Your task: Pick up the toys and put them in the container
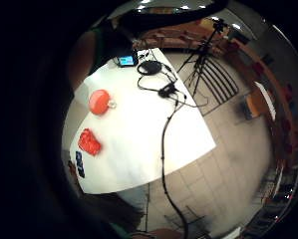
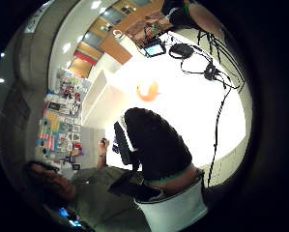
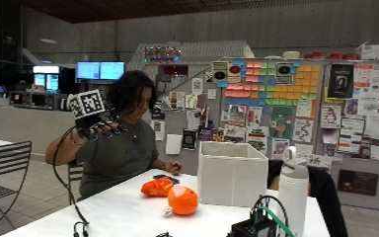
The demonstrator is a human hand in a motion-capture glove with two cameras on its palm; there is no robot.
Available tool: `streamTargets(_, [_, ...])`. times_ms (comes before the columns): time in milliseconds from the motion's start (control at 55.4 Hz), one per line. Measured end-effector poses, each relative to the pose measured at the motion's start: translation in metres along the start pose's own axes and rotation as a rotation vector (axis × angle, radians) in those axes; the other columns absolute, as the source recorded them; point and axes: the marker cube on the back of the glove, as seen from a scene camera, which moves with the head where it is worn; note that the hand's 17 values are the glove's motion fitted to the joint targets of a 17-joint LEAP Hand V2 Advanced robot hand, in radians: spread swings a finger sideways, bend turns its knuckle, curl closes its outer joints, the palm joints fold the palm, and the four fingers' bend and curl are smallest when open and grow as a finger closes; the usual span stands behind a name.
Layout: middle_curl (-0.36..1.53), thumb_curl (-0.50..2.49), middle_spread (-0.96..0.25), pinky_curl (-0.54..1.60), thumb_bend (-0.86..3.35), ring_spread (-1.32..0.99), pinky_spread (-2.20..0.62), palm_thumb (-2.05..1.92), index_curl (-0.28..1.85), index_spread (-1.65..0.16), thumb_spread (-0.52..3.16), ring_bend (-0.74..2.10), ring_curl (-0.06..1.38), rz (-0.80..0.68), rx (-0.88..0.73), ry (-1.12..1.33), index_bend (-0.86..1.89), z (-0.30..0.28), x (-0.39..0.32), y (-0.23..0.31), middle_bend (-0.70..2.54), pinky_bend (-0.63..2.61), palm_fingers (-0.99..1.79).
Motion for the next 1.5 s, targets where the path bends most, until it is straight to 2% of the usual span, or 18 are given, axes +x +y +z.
streamTargets(162, [0.07, 0.03, -0.09, 0.18, -0.05, -0.15, 0.01, -0.08, 0.11, -0.29, 0.93, 0.35, 0.10, -0.008, -0.024, -0.026, 0.20, 0.007, -0.001, -0.005, 0.18, 0.51, 0.32])
streamTargets(379, [0.13, 0.08, -0.11, 0.22, -0.05, -0.20, 0.01, -0.08, 0.19, -0.37, 1.20, 0.37, 0.12, -0.034, -0.057, -0.048, 0.23, 0.023, -0.013, -0.015, 0.18, 0.52, 0.30])
streamTargets(613, [0.18, 0.11, -0.12, 0.25, -0.05, -0.22, 0.01, -0.08, 0.26, -0.40, 1.28, 0.39, 0.15, -0.126, -0.128, -0.082, 0.24, 0.087, -0.064, -0.048, 0.19, 0.52, 0.31])
streamTargets(812, [0.22, 0.15, -0.13, 0.26, -0.03, -0.24, 0.00, -0.05, 0.29, -0.41, 1.31, 0.42, 0.17, -0.204, -0.162, -0.031, 0.23, 0.163, -0.125, -0.090, 0.20, 0.52, 0.33])
streamTargets(956, [0.26, 0.18, -0.16, 0.26, -0.01, -0.26, -0.02, 0.00, 0.32, -0.41, 1.35, 0.47, 0.18, -0.293, -0.209, 0.060, 0.24, 0.227, -0.166, -0.123, 0.26, 0.45, 0.41])
streamTargets(1046, [0.27, 0.21, -0.19, 0.27, 0.00, -0.27, -0.05, 0.03, 0.35, -0.42, 1.32, 0.43, 0.18, -0.346, -0.253, 0.181, 0.28, 0.265, -0.173, -0.142, 0.21, 0.46, 0.35])
streamTargets(1136, [0.28, 0.24, -0.21, 0.29, -0.02, -0.26, -0.06, 0.02, 0.37, -0.42, 1.25, 0.36, 0.18, -0.333, -0.338, 0.233, 0.25, 0.297, -0.168, -0.147, 0.19, 0.49, 0.21])
streamTargets(1226, [0.27, 0.26, -0.22, 0.32, -0.02, -0.24, -0.03, 0.03, 0.36, -0.42, 1.18, 0.30, 0.17, -0.282, -0.356, 0.262, 0.20, 0.320, -0.157, -0.145, 0.17, 0.60, 0.16])
streamTargets(1263, [0.26, 0.27, -0.22, 0.35, -0.01, -0.20, -0.02, 0.04, 0.35, -0.43, 1.16, 0.28, 0.15, -0.262, -0.349, 0.241, 0.18, 0.326, -0.151, -0.144, 0.13, 0.75, 0.24])
streamTargets(1317, [0.25, 0.28, -0.21, 0.36, 0.00, -0.18, -0.02, 0.08, 0.35, -0.45, 1.15, 0.30, 0.15, -0.251, -0.314, 0.200, 0.20, 0.328, -0.142, -0.147, 0.15, 0.82, 0.34])
streamTargets(1389, [0.27, 0.30, -0.21, 0.36, 0.02, -0.20, -0.04, 0.14, 0.34, -0.46, 1.16, 0.46, 0.19, -0.251, -0.248, 0.178, 0.17, 0.329, -0.137, -0.147, 0.20, 0.79, 0.50])
streamTargets(1497, [0.31, 0.40, -0.27, 0.34, 0.19, -0.32, -0.25, 0.47, 0.28, -0.44, 1.22, 0.81, 0.28, -0.248, -0.116, 0.113, 0.08, 0.329, -0.134, -0.148, 0.33, 0.79, 0.95])
